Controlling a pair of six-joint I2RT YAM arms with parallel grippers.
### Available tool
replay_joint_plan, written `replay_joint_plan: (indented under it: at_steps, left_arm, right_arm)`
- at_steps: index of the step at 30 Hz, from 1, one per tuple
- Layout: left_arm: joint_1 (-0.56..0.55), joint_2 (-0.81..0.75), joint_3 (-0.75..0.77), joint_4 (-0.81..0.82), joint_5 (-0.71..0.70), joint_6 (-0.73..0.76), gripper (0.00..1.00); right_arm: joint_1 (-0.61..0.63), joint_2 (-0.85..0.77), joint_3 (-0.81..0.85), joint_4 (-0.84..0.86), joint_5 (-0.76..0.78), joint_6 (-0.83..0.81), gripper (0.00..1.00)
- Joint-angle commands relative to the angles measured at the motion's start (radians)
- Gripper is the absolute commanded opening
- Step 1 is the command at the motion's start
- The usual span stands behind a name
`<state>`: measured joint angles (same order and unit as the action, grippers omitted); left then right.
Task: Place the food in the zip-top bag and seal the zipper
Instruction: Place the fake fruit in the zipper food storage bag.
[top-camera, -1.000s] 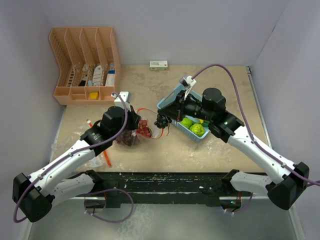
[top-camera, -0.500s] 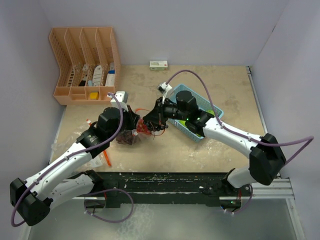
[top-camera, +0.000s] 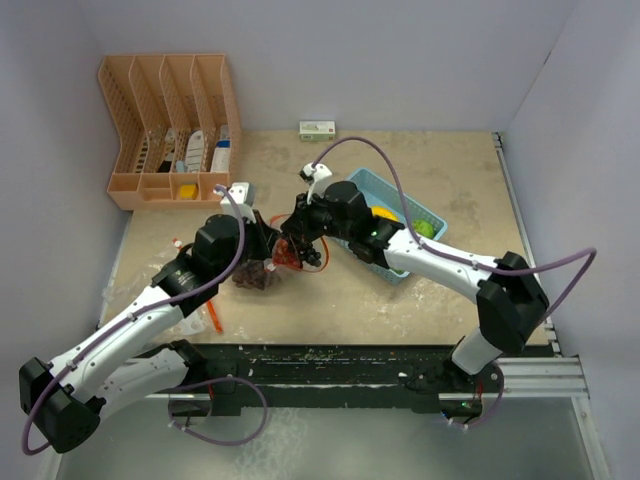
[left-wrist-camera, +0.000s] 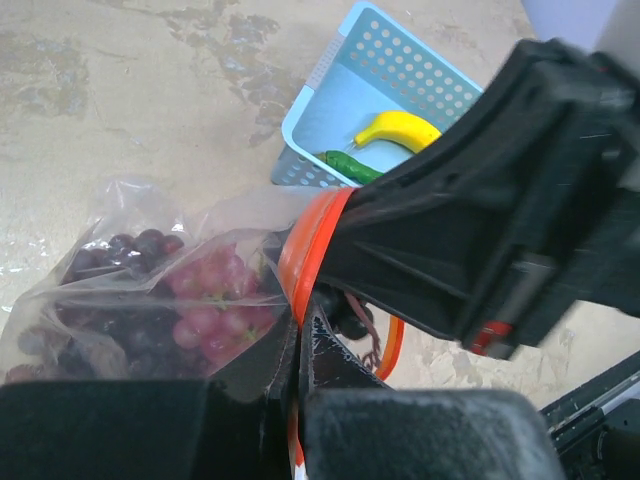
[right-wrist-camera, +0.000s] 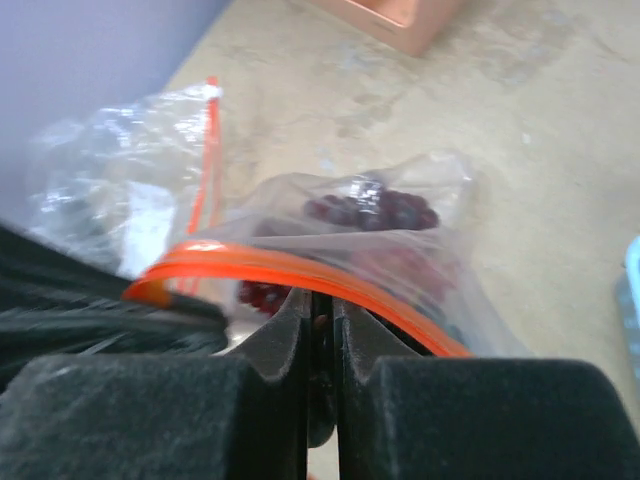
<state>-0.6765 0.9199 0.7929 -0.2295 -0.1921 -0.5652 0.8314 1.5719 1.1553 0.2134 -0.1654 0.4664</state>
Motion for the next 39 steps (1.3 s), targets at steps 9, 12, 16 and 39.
replay_joint_plan:
  at_steps: [9, 12, 16, 39]
  left_arm:
    - [0.002, -0.038, 0.028, 0.035, -0.002, -0.005, 0.0]
    - [0.001, -0.036, 0.036, 0.03, -0.006, 0.0, 0.0]
    - [0.0, -0.038, 0.041, 0.024, -0.011, 0.001, 0.0]
    - [0.001, -0.07, 0.051, -0.001, -0.025, 0.001, 0.0]
  right_arm:
    - [0.058, -0.027, 0.062, -0.098, 0.271, -0.085, 0.74]
    - [0.071, -0.106, 0.03, -0.115, 0.253, -0.092, 0.92]
    - [0.073, -0.218, -0.029, -0.14, 0.274, -0.075, 0.93]
    - [0.072, -0.105, -0.139, -0.324, 0.296, 0.089, 0.39]
